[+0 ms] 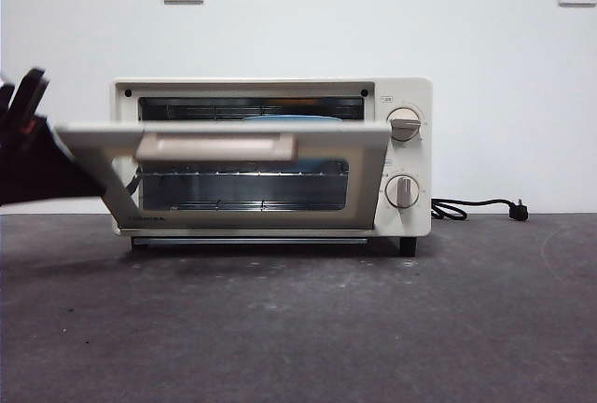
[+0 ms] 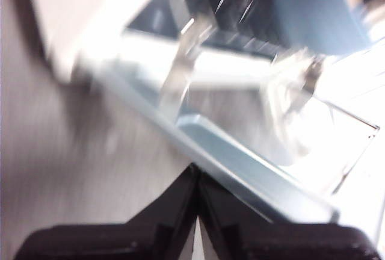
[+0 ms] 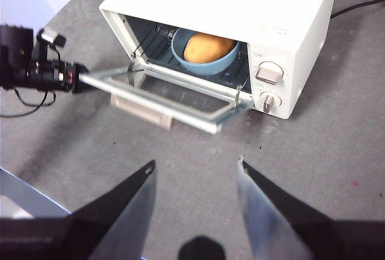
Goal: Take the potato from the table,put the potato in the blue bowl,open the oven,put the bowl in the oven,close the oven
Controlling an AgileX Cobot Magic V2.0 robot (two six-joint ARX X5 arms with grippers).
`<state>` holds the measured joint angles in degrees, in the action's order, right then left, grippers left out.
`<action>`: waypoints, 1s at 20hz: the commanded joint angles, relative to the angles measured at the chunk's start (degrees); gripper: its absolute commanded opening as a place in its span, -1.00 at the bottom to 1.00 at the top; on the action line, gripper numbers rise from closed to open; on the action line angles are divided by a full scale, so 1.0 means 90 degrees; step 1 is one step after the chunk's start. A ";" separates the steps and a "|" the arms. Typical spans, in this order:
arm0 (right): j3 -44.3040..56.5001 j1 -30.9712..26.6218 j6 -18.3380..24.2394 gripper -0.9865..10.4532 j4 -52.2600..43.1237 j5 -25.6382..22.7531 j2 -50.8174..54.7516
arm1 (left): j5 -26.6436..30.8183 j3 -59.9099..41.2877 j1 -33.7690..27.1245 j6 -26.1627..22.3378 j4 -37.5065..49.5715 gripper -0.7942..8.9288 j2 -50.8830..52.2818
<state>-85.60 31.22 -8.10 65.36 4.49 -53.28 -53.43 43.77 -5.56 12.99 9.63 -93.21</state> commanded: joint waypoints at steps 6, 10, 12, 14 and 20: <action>-0.0002 0.0017 -0.0002 -0.44 0.0112 -0.0007 0.0002 | 0.0362 0.0792 0.0032 0.0396 0.0284 -0.85 0.0044; -0.0002 0.0017 0.0000 -0.44 0.0114 -0.0005 0.0002 | 0.0223 0.1112 0.0032 0.0391 -0.0044 -0.85 0.0061; -0.0002 0.0017 0.0002 -0.44 0.0124 -0.0005 0.0002 | 0.0236 0.1200 0.0044 0.0362 -0.0313 -0.85 0.0146; -0.0002 0.0017 0.0005 -0.44 0.0131 -0.0002 0.0002 | 0.0243 0.1239 0.0046 0.0289 -0.0554 -0.85 0.0299; -0.0002 0.0017 0.0010 -0.44 0.0143 0.0007 -0.0034 | 0.0704 0.1311 0.0192 -0.0350 -0.1717 -0.85 0.1224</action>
<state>-85.60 31.22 -8.12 66.70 4.51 -53.45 -47.83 55.44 -4.27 13.06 -4.78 -83.66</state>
